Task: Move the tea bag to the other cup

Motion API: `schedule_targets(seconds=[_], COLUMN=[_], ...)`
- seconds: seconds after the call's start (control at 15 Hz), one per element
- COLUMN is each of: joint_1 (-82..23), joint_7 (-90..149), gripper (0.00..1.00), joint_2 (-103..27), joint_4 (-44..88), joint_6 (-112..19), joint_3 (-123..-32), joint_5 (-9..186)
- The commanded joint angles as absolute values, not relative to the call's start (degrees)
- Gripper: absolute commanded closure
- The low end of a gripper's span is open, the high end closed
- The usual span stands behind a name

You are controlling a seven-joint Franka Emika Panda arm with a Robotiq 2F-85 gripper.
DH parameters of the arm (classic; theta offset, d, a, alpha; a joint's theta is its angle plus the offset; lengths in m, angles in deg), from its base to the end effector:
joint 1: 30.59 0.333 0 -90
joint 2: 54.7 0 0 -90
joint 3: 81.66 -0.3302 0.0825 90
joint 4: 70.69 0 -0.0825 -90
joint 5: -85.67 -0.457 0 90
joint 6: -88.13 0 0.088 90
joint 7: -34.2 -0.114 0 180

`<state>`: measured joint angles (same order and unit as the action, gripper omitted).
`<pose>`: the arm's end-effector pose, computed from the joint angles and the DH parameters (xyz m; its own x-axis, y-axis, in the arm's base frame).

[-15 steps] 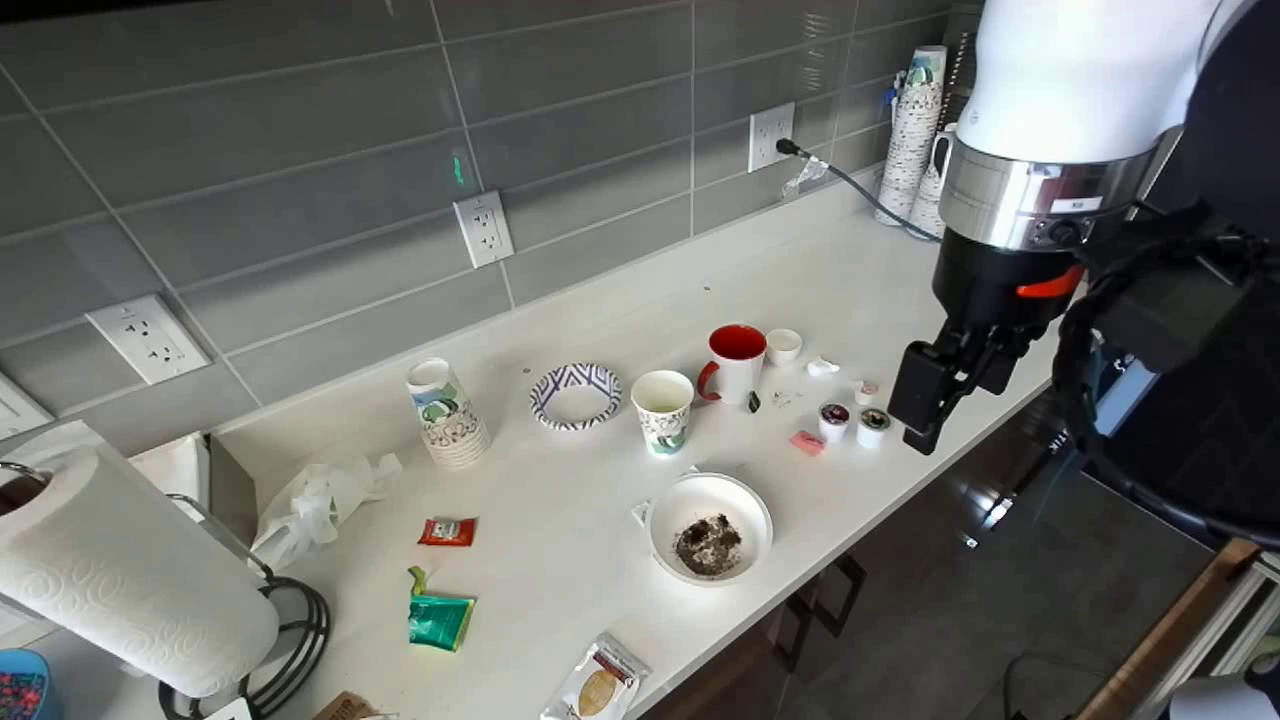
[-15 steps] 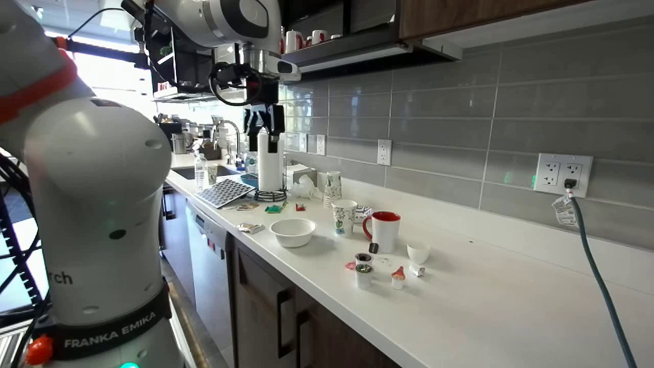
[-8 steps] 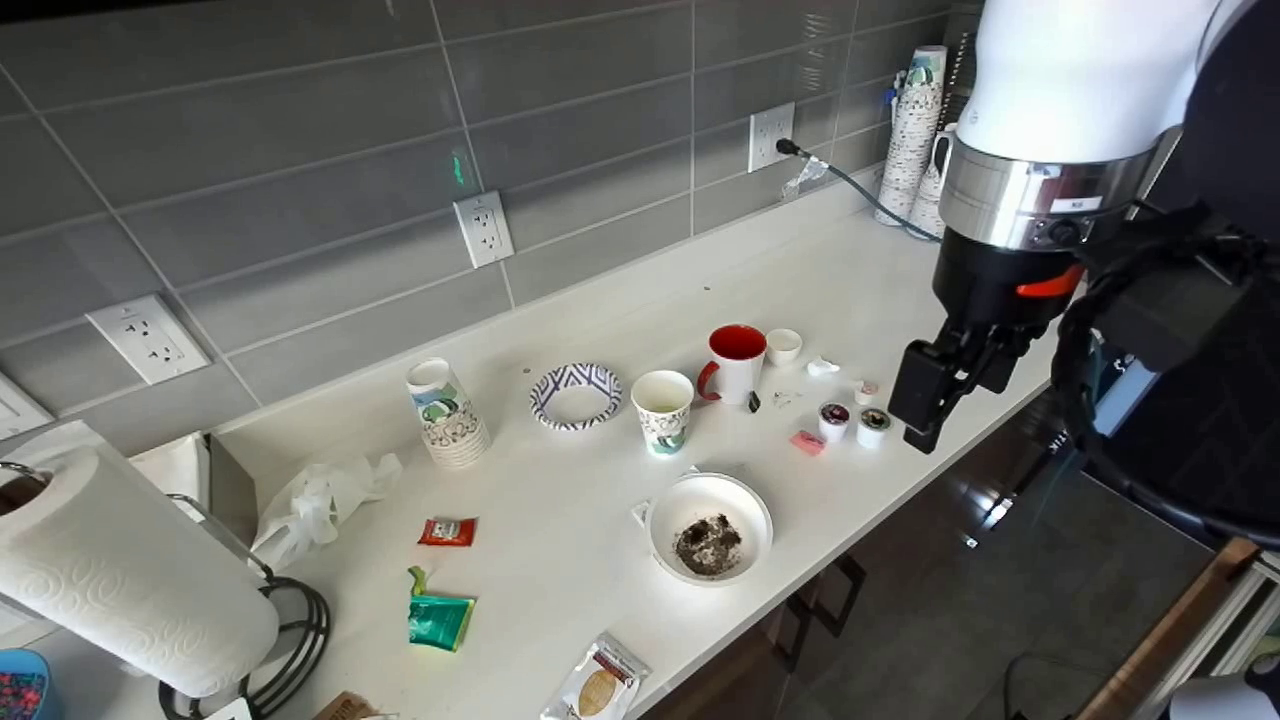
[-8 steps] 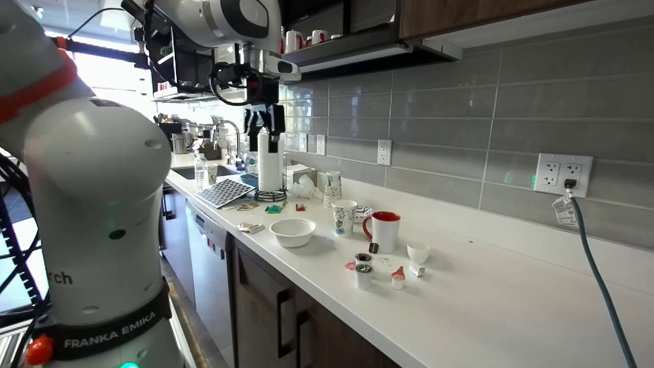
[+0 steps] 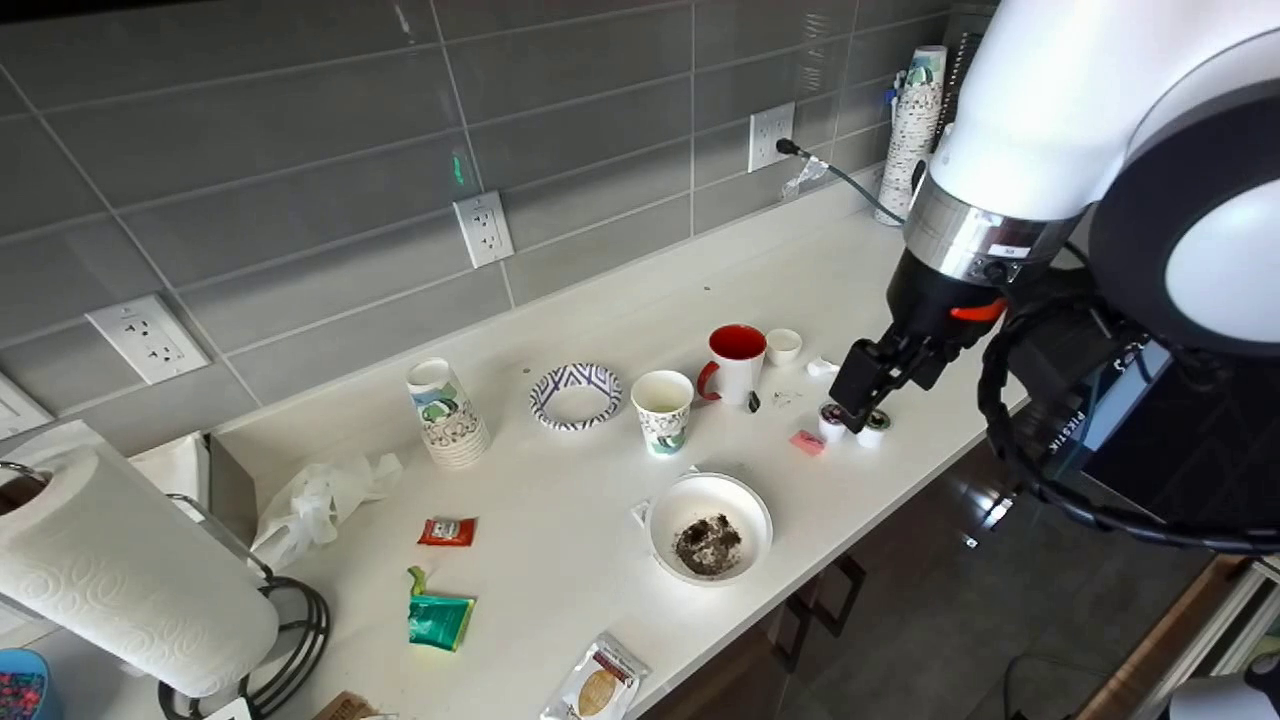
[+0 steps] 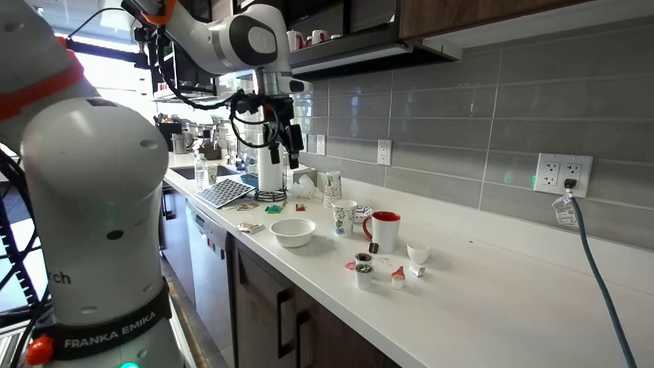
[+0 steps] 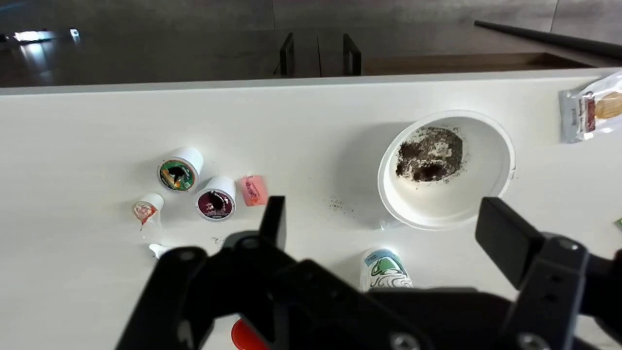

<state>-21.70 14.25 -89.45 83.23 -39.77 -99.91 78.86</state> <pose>0.3819 0.1864 0.3897 0.9880 0.0181 0.1534 0.0143 -0.9996 0.0260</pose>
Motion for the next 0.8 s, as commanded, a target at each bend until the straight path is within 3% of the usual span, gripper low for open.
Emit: schedule_targets(seconds=[0.0,0.67,0.73], joint_1=[-23.62,-30.23,-28.4], joint_7=[11.69,7.16,9.18], gripper=[0.0,0.0,0.0], joint_2=[-84.52,-62.79,-67.72], joint_4=[87.4,86.86,87.82], joint_6=[-50.19,-71.48,-68.65], joint_3=[-100.85,-99.6,-98.46], joint_5=[81.53,91.09,89.57])
